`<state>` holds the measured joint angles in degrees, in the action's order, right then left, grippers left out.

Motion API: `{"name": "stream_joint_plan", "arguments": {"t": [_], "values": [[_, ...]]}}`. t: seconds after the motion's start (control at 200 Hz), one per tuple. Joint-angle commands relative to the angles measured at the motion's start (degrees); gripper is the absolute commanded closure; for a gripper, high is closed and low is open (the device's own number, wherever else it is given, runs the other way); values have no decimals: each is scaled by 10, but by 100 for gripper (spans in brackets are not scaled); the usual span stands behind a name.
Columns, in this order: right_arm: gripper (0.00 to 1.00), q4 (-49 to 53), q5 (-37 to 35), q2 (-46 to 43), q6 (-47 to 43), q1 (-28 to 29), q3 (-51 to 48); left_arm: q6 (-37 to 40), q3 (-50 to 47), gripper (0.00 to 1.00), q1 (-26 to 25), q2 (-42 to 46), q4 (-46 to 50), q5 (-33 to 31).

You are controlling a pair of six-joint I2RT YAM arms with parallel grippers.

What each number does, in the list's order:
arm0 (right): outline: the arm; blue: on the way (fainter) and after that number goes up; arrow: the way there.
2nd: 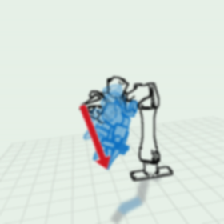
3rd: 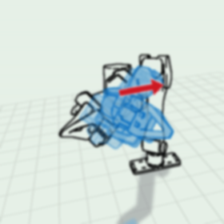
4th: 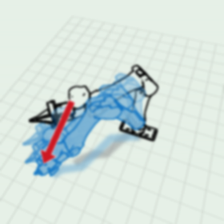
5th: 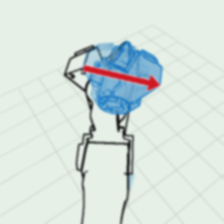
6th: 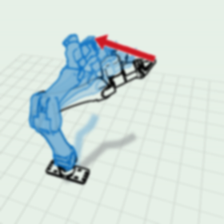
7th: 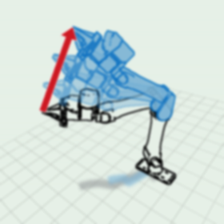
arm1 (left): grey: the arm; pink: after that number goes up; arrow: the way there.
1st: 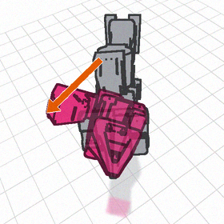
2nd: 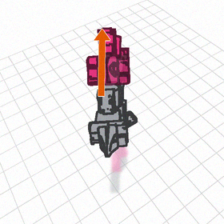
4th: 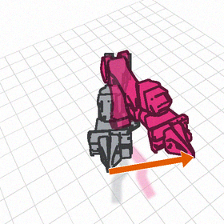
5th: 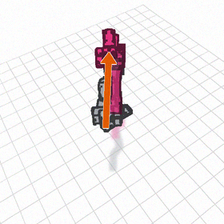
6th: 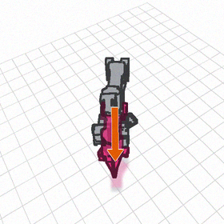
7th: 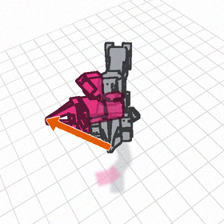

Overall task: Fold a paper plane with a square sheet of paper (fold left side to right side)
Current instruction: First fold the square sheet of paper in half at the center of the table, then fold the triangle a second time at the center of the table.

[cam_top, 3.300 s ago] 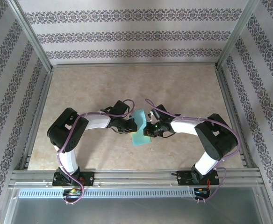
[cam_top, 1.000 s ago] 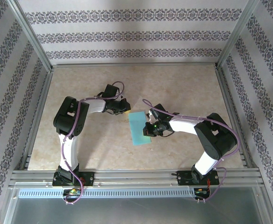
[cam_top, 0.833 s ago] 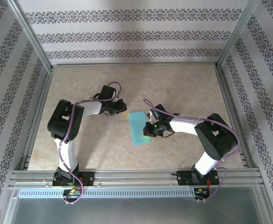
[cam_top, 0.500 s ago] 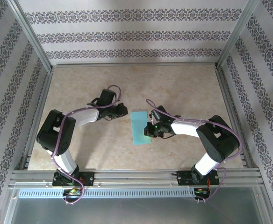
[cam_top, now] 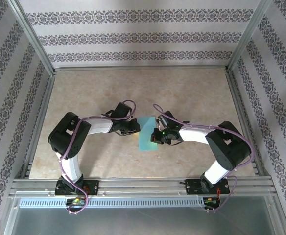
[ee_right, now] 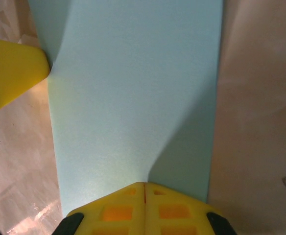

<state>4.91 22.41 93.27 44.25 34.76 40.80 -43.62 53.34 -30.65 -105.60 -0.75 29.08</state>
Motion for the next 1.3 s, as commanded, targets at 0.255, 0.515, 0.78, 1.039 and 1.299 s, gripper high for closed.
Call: {"name": "stream_joint_plan", "arguments": {"t": [0.255, 0.515, 0.78, 1.039, 1.299], "values": [[77, 49, -16, -52, -15, -13, 19, 13, 23, 90, -13, -17, 52, -24], [63, 108, 55, -103, -58, -86, -2, 9, 25, 90, -23, -15, 74, -38], [56, 63, 144, -83, -33, -110, -46, 2, 20, 90, -25, -16, 69, -40], [60, -1, 176, -45, -2, -106, -59, 1, 19, 90, -25, -17, 67, -38], [67, -82, 192, -21, 37, -104, -70, -1, 16, 90, -25, -16, 62, -38]]}}
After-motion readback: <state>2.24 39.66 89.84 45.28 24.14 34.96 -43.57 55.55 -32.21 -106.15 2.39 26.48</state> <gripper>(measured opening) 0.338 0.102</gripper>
